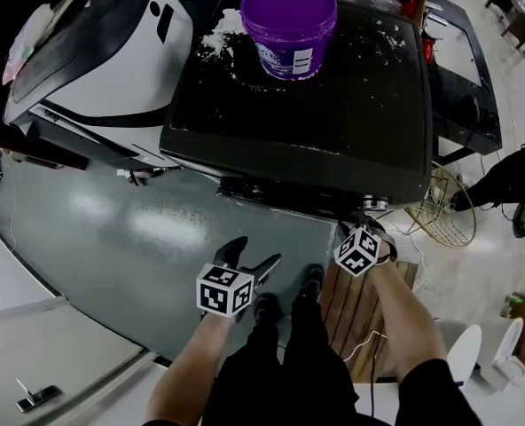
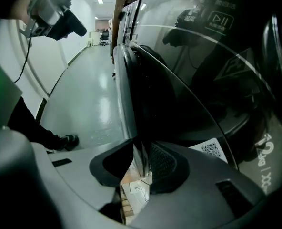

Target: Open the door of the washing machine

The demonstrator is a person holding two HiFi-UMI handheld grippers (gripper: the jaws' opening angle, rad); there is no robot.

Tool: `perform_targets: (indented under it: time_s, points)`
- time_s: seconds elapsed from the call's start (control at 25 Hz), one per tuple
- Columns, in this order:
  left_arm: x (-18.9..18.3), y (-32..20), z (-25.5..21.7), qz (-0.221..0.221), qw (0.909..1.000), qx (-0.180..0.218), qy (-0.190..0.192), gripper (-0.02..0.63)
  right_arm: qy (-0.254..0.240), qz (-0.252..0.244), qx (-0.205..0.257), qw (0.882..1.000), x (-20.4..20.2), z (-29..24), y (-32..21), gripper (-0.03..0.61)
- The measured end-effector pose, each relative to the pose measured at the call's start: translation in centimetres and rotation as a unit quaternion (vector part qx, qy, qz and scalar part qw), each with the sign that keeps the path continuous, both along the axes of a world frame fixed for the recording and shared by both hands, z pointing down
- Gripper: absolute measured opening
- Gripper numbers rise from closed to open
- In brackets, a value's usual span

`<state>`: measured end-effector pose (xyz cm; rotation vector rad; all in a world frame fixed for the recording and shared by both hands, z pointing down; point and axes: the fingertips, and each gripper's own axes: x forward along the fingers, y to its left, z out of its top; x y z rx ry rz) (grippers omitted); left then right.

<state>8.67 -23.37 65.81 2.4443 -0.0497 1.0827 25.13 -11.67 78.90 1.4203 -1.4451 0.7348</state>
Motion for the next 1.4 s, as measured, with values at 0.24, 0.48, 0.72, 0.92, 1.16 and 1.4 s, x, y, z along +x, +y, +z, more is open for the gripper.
perform_targets:
  time_s: [0.24, 0.48, 0.72, 0.92, 1.16, 1.4]
  points:
    - [0.0, -0.8, 0.2, 0.004, 1.0000, 0.001, -0.001, 0.405, 0.011, -0.001, -0.005, 1.000, 0.1, 0.0, -0.5, 0.114]
    - [-1.0, -1.5, 0.4, -0.010, 0.9999, 0.008, -0.010, 0.405, -0.057, -0.004, 0.002, 0.998, -3.6, 0.1, 1.4, 0.099]
    - [-1.5, -1.5, 0.5, -0.016, 0.9998, -0.012, -0.001, 0.406, -0.087, 0.107, 0.027, 0.990, -10.9, 0.4, 3.2, 0.106]
    - [-2.9, -0.6, 0.8, -0.007, 0.9998, -0.017, 0.001, 0.403, -0.088, 0.123, 0.014, 0.988, -13.5, 0.5, 3.6, 0.104]
    - [-4.5, 1.3, 2.0, 0.020, 0.9991, -0.037, 0.007, 0.393, -0.092, 0.184, 0.038, 0.978, -16.2, -0.6, 4.0, 0.102]
    - [-6.2, 2.8, 3.2, 0.033, 0.9981, -0.050, 0.014, 0.359, -0.117, 0.198, 0.051, 0.972, -21.1, -1.0, 4.2, 0.106]
